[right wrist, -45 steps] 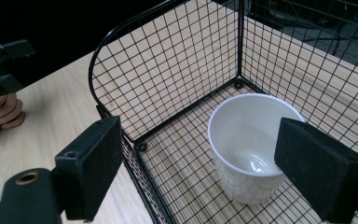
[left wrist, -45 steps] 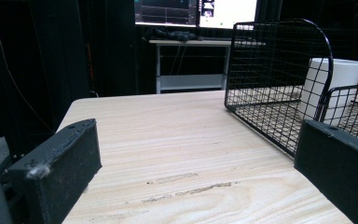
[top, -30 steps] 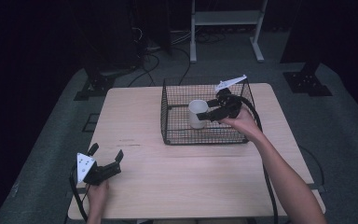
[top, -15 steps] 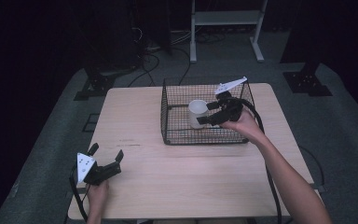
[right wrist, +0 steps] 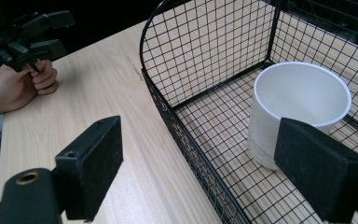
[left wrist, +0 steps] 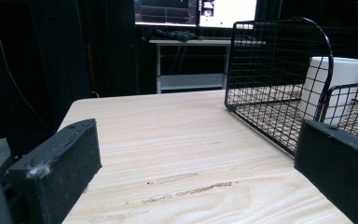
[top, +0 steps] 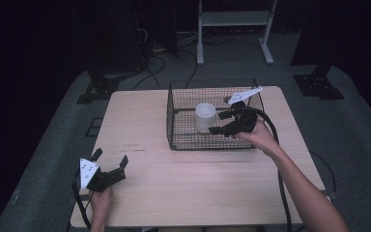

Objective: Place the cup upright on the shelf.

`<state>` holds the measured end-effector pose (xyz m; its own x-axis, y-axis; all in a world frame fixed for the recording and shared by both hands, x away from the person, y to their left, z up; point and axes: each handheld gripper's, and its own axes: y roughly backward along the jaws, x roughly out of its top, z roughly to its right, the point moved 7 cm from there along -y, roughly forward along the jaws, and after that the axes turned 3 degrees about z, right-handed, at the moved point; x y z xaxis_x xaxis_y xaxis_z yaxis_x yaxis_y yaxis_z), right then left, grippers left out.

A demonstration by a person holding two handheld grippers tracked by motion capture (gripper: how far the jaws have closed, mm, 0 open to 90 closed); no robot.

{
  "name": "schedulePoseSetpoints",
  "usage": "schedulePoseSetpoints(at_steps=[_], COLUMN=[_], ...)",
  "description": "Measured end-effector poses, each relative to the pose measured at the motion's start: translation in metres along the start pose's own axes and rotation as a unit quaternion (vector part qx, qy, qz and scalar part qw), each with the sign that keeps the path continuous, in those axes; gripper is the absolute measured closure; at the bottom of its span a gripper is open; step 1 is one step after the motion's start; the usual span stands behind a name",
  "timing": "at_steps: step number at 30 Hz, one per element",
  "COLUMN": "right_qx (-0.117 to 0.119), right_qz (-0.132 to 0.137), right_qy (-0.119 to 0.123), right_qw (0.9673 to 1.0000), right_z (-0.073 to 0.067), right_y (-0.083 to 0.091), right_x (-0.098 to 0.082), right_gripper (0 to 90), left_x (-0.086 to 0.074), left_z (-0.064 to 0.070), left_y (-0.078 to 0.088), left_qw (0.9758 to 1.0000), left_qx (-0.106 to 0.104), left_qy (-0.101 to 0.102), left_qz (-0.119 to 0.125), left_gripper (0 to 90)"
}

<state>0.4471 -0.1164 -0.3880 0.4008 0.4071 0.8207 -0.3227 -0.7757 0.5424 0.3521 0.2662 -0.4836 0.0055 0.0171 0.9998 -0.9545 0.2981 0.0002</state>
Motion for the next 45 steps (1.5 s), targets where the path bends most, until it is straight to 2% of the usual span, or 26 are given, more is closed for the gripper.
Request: schedulePoseSetpoints(at_steps=[17,45], right_qx=[0.005,-0.003], right_qz=[0.01,0.022], right_qy=[-0.018,-0.041], right_qw=[0.9998,0.9989], right_z=[-0.002,-0.001], right_y=[0.011,0.025], right_x=[-0.026,-0.069], right_gripper=[14.6,14.7], left_x=[0.0,0.0], left_z=[0.0,0.001], left_y=[0.0,0.0], left_qw=[1.0,1.0], left_qx=[0.0,0.002], left_qy=[0.0,-0.004], left_qz=[0.0,-0.001], left_gripper=[0.0,0.0])
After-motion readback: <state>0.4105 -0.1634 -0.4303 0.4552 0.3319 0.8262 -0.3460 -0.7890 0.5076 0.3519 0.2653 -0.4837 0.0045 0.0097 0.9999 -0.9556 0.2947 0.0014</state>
